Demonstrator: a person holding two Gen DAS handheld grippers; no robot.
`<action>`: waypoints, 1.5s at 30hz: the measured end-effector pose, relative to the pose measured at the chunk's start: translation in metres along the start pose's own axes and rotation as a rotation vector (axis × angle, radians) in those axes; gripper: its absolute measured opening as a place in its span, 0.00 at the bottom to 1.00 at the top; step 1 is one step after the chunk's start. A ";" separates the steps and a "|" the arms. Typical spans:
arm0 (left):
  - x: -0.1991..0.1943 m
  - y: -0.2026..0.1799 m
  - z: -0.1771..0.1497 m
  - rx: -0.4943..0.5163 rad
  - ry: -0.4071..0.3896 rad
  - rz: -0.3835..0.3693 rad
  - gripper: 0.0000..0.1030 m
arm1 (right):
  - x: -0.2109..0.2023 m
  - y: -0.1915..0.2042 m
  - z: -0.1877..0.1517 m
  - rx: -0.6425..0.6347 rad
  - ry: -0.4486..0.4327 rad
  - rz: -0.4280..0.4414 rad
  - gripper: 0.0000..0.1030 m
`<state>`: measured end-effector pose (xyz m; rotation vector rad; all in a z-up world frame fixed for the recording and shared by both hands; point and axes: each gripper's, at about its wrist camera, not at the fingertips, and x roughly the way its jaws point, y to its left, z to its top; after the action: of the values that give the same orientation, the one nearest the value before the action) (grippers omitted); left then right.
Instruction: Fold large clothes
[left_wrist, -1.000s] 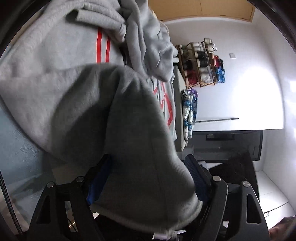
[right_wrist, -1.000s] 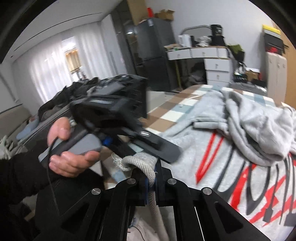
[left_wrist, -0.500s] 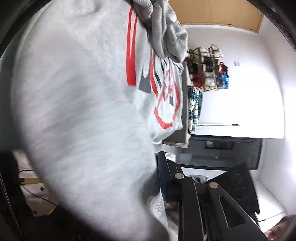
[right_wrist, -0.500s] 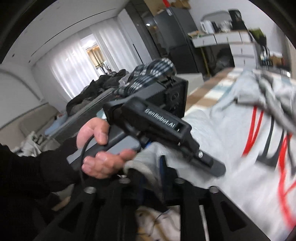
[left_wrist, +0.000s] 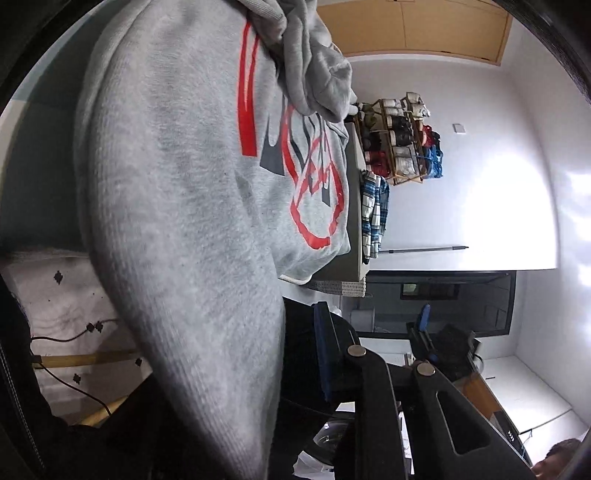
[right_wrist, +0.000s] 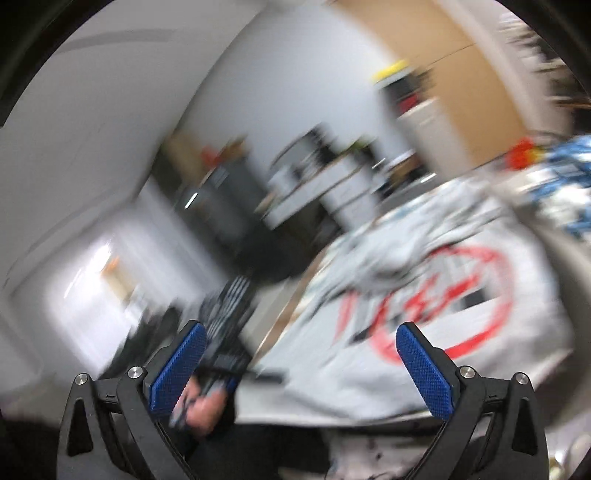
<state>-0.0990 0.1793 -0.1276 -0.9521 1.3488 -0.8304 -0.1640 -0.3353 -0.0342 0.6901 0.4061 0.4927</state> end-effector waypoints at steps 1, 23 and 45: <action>-0.001 0.003 0.000 -0.004 -0.003 -0.001 0.14 | -0.012 -0.013 0.004 0.041 -0.022 -0.018 1.00; 0.013 -0.002 0.004 0.006 0.006 -0.038 0.14 | 0.070 -0.220 -0.089 0.572 -0.050 -0.393 0.99; 0.013 -0.003 0.001 0.014 0.026 -0.061 0.14 | 0.101 -0.138 -0.022 0.118 -0.098 -0.240 0.05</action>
<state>-0.0973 0.1663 -0.1302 -0.9789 1.3405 -0.9002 -0.0527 -0.3604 -0.1638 0.7653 0.4217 0.2081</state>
